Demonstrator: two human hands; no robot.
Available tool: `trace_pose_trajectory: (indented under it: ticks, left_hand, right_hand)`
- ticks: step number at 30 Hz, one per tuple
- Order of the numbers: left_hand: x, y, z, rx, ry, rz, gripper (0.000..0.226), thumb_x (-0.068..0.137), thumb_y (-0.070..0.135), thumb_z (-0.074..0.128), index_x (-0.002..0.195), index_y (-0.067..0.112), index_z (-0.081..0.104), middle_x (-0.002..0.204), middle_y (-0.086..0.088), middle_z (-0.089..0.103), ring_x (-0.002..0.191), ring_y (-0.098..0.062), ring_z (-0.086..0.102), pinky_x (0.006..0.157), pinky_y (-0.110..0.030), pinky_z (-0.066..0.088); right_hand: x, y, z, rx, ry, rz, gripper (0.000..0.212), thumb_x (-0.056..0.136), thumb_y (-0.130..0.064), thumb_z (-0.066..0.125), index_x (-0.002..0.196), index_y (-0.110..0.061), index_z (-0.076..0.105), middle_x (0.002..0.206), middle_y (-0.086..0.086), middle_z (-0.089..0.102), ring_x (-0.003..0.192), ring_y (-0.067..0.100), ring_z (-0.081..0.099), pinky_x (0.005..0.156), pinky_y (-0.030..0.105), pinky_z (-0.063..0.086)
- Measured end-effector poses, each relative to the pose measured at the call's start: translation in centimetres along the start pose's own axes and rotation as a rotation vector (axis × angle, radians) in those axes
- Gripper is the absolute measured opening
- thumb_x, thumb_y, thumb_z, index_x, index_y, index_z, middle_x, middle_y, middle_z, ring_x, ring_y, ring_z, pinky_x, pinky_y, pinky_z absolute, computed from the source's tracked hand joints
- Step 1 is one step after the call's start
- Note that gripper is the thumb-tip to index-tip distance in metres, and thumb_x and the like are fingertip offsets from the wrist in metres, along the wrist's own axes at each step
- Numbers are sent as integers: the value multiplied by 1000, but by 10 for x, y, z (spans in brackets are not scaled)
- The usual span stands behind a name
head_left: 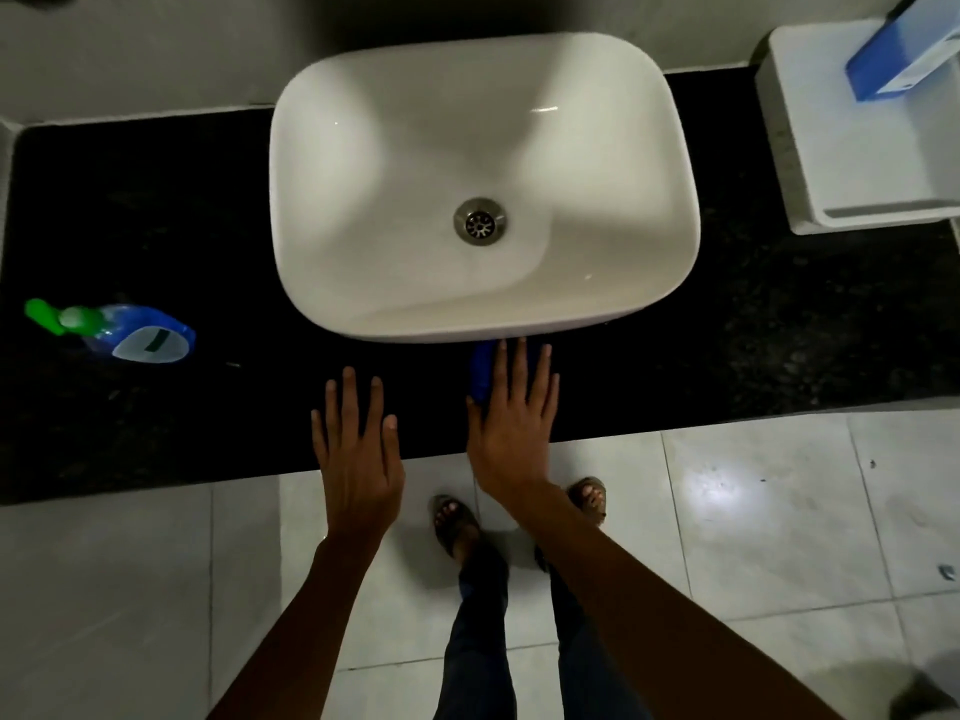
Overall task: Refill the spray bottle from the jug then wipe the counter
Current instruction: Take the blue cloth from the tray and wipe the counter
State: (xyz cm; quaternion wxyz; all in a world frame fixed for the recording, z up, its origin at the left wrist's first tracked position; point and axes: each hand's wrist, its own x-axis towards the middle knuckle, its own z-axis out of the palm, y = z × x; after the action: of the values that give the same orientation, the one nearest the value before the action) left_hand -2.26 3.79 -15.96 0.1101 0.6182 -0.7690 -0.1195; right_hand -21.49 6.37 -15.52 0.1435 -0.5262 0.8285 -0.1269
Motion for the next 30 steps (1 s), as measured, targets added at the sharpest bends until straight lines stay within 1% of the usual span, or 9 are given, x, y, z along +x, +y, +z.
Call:
trace_pose_trajectory:
  ticks: [4,8,10,12,15,17,18,24,30]
  left_hand:
    - [-5,-15,-3,10,5,-15,55,112,32,27,166,20,25,177,-5,12,166,-27,7,132,-58,13]
    - [-8,-24,-8,-7,-18,14,56,111,31,29,165,17,26,176,-10,15,165,-31,9,132,-59,14]
    - [-8,-25,-10,-2,-26,26,57,111,32,29,165,17,26,176,-11,14,165,-32,8,132,-59,14]
    - [-5,-28,-11,12,-25,15,57,111,34,28,166,19,25,177,-10,12,165,-31,7,132,-59,13]
    - [2,-36,-11,19,-5,-15,58,111,35,28,167,20,21,177,-7,9,166,-30,5,133,-57,10]
    - [4,-43,-11,20,13,-22,58,111,35,28,167,19,20,177,-7,9,166,-29,5,133,-57,9]
    - [4,-47,-11,22,21,-28,58,111,35,28,167,19,20,177,-7,10,166,-29,6,133,-57,10]
    - [-2,-66,-13,62,18,-67,56,112,29,29,166,14,23,176,-10,16,165,-29,10,133,-56,14]
    - [-7,-71,-21,8,21,-67,55,111,23,32,163,7,27,174,-14,22,164,-33,15,132,-57,18]
  right_hand:
    - [-15,-14,9,8,-99,-280,77,105,-42,43,168,-19,7,177,5,-1,163,33,-7,130,59,14]
    - [-25,21,3,-31,-153,-497,77,104,-47,42,168,-25,6,177,-2,1,164,28,-4,129,61,13]
    - [-26,43,-1,-72,-133,-485,77,104,-49,42,168,-25,8,177,-3,2,164,28,-1,128,62,12]
    - [-29,49,-2,-59,-86,-344,75,104,-48,40,168,-25,8,177,-2,1,164,29,-2,131,58,7]
    - [-30,19,9,-24,-20,-101,74,105,-48,36,168,-23,7,177,1,-1,164,32,-6,132,52,3]
    - [-25,-10,16,-15,-1,-25,75,105,-49,36,168,-21,7,177,4,-2,163,34,-7,132,53,3]
    - [-22,-23,19,-11,-7,-27,75,105,-49,36,168,-20,8,177,5,-1,163,34,-7,132,54,5]
    - [-5,-77,33,16,-97,-269,74,105,-44,40,168,-19,11,177,7,8,164,33,-4,131,57,14]
    - [-4,-82,36,26,-176,-554,75,103,-39,47,168,-21,14,177,3,9,164,30,-3,129,57,17]
